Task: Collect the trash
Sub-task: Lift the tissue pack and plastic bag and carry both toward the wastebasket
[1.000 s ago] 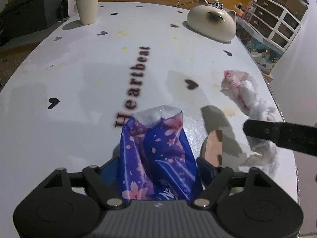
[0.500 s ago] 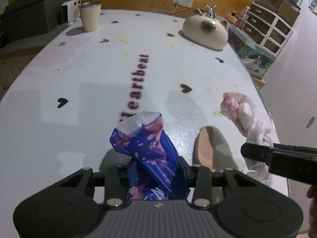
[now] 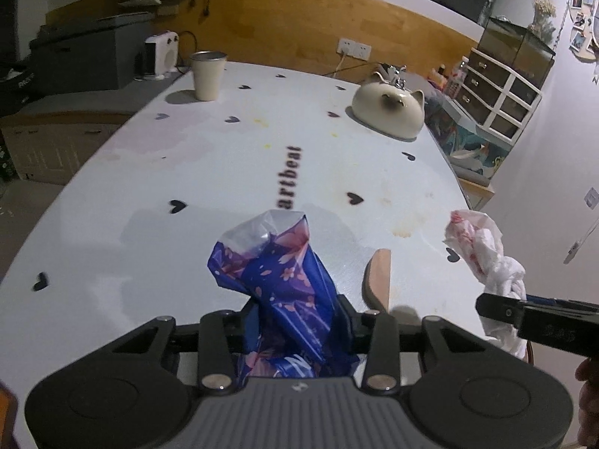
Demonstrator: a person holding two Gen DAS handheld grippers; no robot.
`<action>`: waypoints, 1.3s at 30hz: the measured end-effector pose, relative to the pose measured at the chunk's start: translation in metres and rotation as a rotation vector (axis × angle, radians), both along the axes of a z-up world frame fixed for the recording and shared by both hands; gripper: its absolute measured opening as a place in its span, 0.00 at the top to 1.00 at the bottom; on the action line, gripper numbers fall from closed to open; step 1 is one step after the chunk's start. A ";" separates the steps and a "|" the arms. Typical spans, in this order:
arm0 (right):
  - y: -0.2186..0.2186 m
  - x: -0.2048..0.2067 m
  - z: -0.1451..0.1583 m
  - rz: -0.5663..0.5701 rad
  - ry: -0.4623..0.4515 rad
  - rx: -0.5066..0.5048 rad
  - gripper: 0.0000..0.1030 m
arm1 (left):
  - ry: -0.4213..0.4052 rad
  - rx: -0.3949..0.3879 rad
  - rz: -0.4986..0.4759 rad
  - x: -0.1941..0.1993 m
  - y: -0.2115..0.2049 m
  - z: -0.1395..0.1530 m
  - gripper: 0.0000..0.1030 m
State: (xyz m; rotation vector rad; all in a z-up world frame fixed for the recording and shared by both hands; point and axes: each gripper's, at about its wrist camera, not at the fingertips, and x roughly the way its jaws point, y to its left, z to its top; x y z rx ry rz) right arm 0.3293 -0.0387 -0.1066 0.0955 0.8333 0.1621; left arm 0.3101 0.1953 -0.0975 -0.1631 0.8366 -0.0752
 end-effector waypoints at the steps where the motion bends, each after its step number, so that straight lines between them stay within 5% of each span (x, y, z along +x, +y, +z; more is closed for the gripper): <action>1: 0.000 -0.005 0.002 -0.002 -0.002 0.002 0.49 | -0.003 0.001 0.002 -0.005 0.002 0.002 0.60; 25: -0.005 -0.128 0.053 -0.002 -0.101 -0.006 0.49 | -0.080 0.064 -0.064 -0.104 -0.031 0.039 0.60; 39: -0.089 -0.142 0.056 0.007 -0.107 -0.004 0.49 | -0.077 0.078 -0.063 -0.108 -0.128 0.047 0.60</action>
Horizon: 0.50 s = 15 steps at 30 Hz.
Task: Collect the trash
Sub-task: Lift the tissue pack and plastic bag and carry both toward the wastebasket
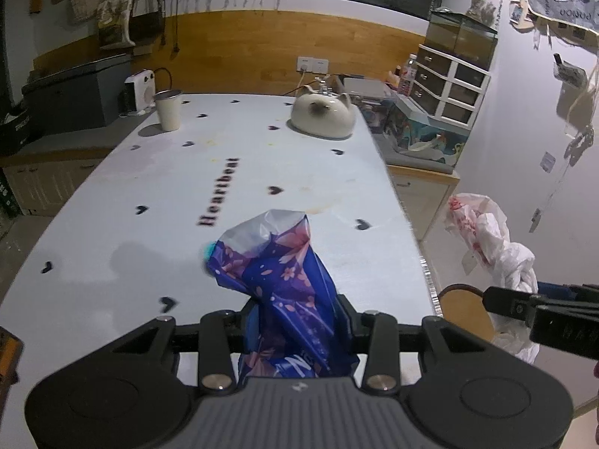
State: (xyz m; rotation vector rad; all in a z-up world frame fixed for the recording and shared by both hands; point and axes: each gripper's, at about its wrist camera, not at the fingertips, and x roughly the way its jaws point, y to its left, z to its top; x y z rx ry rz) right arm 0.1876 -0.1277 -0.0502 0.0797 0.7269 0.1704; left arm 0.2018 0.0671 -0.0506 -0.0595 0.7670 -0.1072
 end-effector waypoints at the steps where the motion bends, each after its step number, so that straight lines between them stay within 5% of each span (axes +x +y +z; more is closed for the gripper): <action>1: -0.011 0.001 0.000 0.001 0.002 0.002 0.49 | 0.000 0.000 -0.003 0.002 -0.013 0.001 0.60; 15: -0.170 0.027 -0.014 -0.021 0.035 0.009 0.49 | 0.045 -0.005 -0.053 0.042 -0.180 -0.017 0.60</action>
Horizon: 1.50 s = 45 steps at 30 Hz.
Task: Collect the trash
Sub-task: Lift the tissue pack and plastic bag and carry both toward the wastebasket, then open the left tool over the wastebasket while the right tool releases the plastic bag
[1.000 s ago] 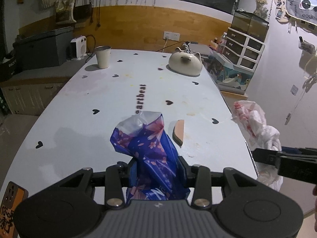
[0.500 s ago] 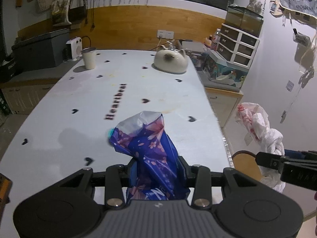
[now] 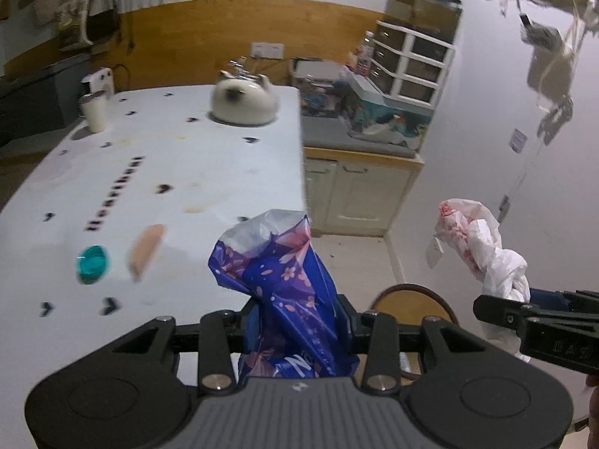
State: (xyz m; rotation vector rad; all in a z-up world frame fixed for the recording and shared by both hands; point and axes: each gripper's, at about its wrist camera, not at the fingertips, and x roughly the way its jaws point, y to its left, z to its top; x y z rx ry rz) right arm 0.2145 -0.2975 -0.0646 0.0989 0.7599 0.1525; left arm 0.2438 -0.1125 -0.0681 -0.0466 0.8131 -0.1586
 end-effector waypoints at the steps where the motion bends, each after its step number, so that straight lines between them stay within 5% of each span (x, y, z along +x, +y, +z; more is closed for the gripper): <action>1: -0.012 0.003 -0.002 -0.005 0.003 0.000 0.49 | 0.007 0.000 -0.007 0.004 -0.012 -0.002 0.60; 14: -0.153 0.036 -0.053 -0.171 0.111 0.013 0.49 | 0.121 0.007 -0.167 0.066 -0.151 -0.052 0.60; 24: -0.220 0.074 -0.119 -0.307 0.250 0.027 0.49 | 0.316 -0.020 -0.207 0.117 -0.211 -0.133 0.60; 37: -0.233 0.182 -0.301 -0.286 0.544 0.240 0.48 | 0.409 -0.037 -0.173 0.171 -0.215 -0.219 0.60; 42: -0.218 0.215 -0.356 -0.223 0.582 0.268 0.48 | 0.417 -0.041 -0.184 0.184 -0.216 -0.247 0.60; 44: -0.214 0.221 -0.372 -0.173 0.561 0.305 0.45 | 0.430 -0.041 -0.188 0.186 -0.218 -0.258 0.60; 45: -0.213 0.224 -0.379 -0.160 0.562 0.323 0.31 | 0.440 -0.043 -0.189 0.187 -0.221 -0.265 0.60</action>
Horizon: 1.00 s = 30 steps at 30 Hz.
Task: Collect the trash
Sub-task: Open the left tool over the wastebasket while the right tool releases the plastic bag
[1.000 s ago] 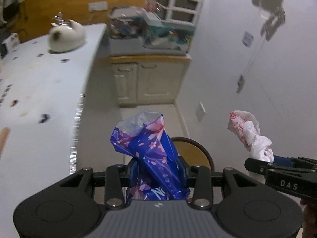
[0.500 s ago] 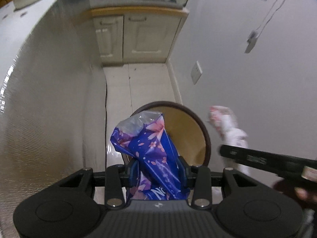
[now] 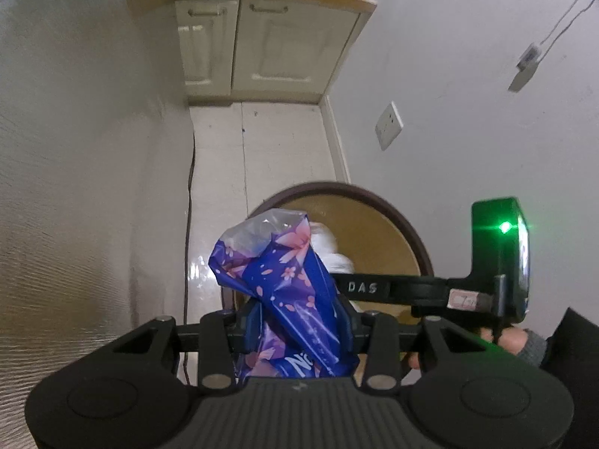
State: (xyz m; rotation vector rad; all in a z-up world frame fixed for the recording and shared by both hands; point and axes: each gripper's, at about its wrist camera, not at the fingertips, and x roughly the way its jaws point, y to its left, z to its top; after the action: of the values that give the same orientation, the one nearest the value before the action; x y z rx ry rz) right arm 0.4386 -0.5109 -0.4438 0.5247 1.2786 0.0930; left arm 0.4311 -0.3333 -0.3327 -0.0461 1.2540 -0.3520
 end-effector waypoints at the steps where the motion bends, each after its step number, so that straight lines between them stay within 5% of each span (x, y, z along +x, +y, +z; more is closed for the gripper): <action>1: -0.001 0.002 -0.005 0.004 0.008 0.008 0.18 | 0.007 -0.001 -0.001 0.001 -0.002 -0.005 0.60; 5: -0.015 -0.004 -0.002 -0.032 0.016 -0.071 0.15 | 0.066 -0.016 -0.029 0.004 -0.016 -0.031 0.60; 12: -0.053 -0.032 0.024 -0.164 -0.014 -0.053 0.16 | 0.145 -0.073 -0.196 0.002 -0.054 -0.075 0.59; 13: -0.057 -0.035 0.027 -0.184 -0.022 -0.046 0.16 | 0.145 -0.080 -0.232 0.004 -0.061 -0.081 0.56; 15: -0.064 -0.042 0.032 -0.212 -0.036 -0.041 0.16 | 0.163 -0.087 -0.290 0.006 -0.073 -0.092 0.23; 17: -0.067 -0.044 0.035 -0.220 -0.048 -0.044 0.16 | 0.145 -0.053 -0.297 0.006 -0.077 -0.096 0.15; 30: -0.067 -0.076 0.048 -0.186 -0.031 -0.052 0.17 | 0.148 -0.009 -0.224 -0.011 -0.044 -0.071 0.07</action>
State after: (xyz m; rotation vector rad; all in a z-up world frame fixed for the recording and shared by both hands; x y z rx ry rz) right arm 0.3624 -0.5784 -0.3962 0.5928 1.1932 -0.0874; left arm 0.4201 -0.3773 -0.4039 0.0619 1.4083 -0.5558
